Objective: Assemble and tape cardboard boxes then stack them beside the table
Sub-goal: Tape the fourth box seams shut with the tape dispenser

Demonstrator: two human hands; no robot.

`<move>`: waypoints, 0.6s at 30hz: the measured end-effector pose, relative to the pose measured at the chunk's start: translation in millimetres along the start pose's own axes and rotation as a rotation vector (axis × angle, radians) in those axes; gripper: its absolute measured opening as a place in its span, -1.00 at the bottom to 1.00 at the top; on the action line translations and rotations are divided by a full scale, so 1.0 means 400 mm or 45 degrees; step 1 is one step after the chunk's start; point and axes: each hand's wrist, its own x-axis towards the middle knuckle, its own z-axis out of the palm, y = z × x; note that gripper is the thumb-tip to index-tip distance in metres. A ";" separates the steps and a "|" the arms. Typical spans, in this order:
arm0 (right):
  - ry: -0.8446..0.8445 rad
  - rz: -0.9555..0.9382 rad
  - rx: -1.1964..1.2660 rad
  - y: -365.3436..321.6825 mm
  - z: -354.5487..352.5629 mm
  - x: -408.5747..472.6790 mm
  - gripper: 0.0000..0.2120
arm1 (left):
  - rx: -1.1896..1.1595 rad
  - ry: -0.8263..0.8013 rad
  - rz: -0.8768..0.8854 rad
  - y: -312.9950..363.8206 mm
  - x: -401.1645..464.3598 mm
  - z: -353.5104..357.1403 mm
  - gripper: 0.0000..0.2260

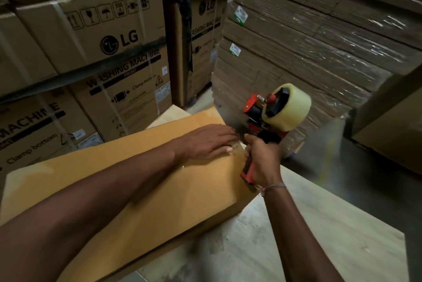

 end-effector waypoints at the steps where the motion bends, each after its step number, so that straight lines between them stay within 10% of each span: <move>1: 0.021 0.002 -0.005 0.003 0.004 0.003 -0.57 | -0.021 -0.018 -0.008 -0.015 0.014 0.003 -0.63; 14: 0.280 -0.107 -0.114 0.030 0.032 0.009 -0.78 | 0.025 -0.731 -0.090 -0.120 0.184 -0.060 -0.21; 18: 0.162 -0.027 -0.116 0.023 0.017 0.014 -0.80 | -0.028 -0.476 -0.236 -0.167 0.140 -0.079 -0.35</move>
